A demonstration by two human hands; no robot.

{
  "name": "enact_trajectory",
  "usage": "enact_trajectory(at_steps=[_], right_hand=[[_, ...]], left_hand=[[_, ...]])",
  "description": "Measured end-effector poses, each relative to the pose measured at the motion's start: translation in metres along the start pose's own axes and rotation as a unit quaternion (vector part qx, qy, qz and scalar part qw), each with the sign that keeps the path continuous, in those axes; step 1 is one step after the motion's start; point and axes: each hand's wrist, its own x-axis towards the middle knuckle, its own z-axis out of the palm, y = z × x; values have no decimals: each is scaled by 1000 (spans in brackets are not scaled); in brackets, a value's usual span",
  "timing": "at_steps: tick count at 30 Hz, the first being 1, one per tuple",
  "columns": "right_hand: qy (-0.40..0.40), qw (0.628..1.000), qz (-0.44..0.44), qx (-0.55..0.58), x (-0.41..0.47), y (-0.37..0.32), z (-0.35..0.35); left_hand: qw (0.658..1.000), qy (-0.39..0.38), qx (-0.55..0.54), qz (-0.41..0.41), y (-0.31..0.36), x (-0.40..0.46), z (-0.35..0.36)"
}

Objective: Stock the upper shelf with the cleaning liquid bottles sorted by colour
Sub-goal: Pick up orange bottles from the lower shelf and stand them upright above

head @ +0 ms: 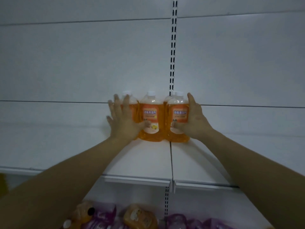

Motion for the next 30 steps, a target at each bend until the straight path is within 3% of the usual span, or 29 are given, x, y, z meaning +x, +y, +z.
enact_trajectory(at_steps=[4, 11, 15, 18, 24, 27, 30], right_hand=[[-2, 999, 13, -35, 4, -13, 12], [7, 998, 11, -68, 7, -6, 20], [-9, 998, 5, -62, 4, -4, 14], [-26, 996, 27, -76, 0, -11, 5], [-37, 985, 38, -164, -27, -37, -23], [-48, 981, 28, -183, -55, -51, -43], [-62, 971, 46, -226, -92, -57, -66]], left_hand=[[990, -46, -115, -74, -18, 1, 5], [994, -17, -82, -77, -16, 3, 16], [987, -75, -128, -55, -23, 2, 0], [985, -142, -79, -64, -28, 1, -22], [945, -314, -73, 63, 23, -49, -80], [929, -351, 9, 119, 53, -80, -98], [904, -384, -7, 190, 81, -117, -111]])
